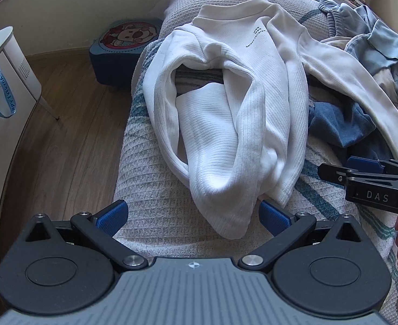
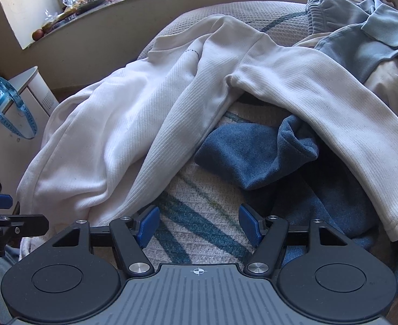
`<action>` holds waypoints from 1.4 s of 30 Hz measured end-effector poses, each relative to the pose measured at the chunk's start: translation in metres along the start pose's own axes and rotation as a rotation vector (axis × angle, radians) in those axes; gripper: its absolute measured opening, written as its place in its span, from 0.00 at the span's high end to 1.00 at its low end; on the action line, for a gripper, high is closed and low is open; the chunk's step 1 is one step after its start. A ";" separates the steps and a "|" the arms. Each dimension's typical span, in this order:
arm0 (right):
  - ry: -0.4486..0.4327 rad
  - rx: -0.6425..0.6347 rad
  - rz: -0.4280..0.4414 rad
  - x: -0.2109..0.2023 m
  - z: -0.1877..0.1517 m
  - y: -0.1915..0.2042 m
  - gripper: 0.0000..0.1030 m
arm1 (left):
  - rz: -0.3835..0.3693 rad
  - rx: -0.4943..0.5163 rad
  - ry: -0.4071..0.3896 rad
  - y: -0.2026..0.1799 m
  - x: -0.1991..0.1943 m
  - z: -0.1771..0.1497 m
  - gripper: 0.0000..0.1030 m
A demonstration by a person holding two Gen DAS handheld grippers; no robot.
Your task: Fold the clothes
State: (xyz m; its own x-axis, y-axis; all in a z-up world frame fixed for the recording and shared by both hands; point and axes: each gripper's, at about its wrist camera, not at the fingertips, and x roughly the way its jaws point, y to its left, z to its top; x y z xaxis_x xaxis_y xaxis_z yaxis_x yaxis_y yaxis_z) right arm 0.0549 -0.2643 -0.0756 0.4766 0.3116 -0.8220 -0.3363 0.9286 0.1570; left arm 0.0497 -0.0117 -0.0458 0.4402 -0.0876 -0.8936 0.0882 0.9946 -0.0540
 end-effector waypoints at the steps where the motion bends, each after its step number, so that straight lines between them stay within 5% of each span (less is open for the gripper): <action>1: 0.001 0.000 0.000 0.000 0.000 0.000 0.36 | 0.002 0.000 0.000 -0.001 0.000 0.000 0.00; 26: -0.009 -0.012 -0.009 -0.019 -0.010 -0.014 0.36 | 0.000 0.055 -0.015 0.004 -0.007 -0.009 0.00; 31: -0.011 -0.012 0.010 -0.023 -0.011 -0.025 0.36 | -0.020 0.113 -0.003 -0.005 -0.004 -0.013 0.00; 35: 0.009 -0.026 0.128 -0.014 -0.003 -0.010 0.36 | -0.024 0.166 -0.044 -0.015 -0.002 -0.009 0.00; 37: 0.047 -0.028 0.218 -0.003 -0.002 0.004 0.36 | -0.009 0.189 -0.078 -0.020 0.000 -0.004 0.08; 39: 0.075 -0.039 0.252 0.008 -0.002 0.017 0.36 | 0.012 0.200 -0.084 -0.022 0.004 -0.001 0.34; 40: 0.085 -0.035 0.261 0.014 -0.001 0.021 0.36 | 0.011 0.194 -0.073 -0.020 0.007 0.000 0.57; 42: 0.102 -0.009 0.285 0.023 0.000 0.024 0.36 | -0.038 0.150 -0.046 -0.014 0.012 0.000 0.67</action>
State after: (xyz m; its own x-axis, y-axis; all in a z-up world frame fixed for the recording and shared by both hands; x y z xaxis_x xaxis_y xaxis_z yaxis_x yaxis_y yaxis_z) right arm 0.0573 -0.2348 -0.0905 0.2779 0.5368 -0.7966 -0.4523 0.8047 0.3845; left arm 0.0543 -0.0267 -0.0558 0.4740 -0.1312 -0.8707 0.2370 0.9714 -0.0173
